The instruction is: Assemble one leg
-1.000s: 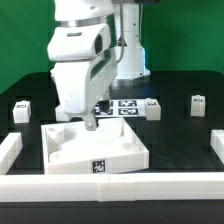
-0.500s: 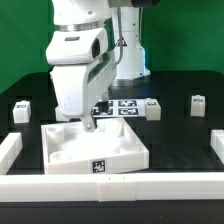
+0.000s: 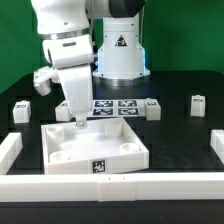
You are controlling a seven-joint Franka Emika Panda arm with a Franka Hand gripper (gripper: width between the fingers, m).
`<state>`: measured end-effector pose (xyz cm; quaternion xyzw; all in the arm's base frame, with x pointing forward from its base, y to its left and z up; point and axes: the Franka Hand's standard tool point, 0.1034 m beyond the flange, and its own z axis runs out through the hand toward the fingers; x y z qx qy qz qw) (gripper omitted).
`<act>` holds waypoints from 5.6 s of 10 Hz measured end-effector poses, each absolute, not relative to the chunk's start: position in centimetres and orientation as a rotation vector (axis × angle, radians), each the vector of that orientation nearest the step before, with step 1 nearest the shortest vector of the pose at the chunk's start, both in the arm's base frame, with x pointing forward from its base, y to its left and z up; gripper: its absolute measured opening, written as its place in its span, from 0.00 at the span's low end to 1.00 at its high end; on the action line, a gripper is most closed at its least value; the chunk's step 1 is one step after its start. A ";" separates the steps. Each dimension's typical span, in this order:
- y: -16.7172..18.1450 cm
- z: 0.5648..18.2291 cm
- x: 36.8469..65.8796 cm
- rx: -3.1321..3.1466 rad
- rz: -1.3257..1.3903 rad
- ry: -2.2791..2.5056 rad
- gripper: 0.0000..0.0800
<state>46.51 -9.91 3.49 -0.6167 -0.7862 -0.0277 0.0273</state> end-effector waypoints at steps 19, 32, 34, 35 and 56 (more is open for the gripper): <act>-9.6 0.6 45.4 -2.002 -0.029 -2.306 0.06; 6.1 0.6 49.3 -2.110 -0.134 -2.157 0.06; 6.1 0.6 49.3 -2.109 -0.133 -2.157 0.06; 6.1 0.6 49.3 -2.109 -0.133 -2.157 0.30; 5.1 4.6 46.8 -2.774 -0.150 -1.256 0.81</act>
Offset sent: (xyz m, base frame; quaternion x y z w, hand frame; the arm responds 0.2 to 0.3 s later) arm -0.0013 0.0090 -0.0308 0.0176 0.0056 0.0454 0.9988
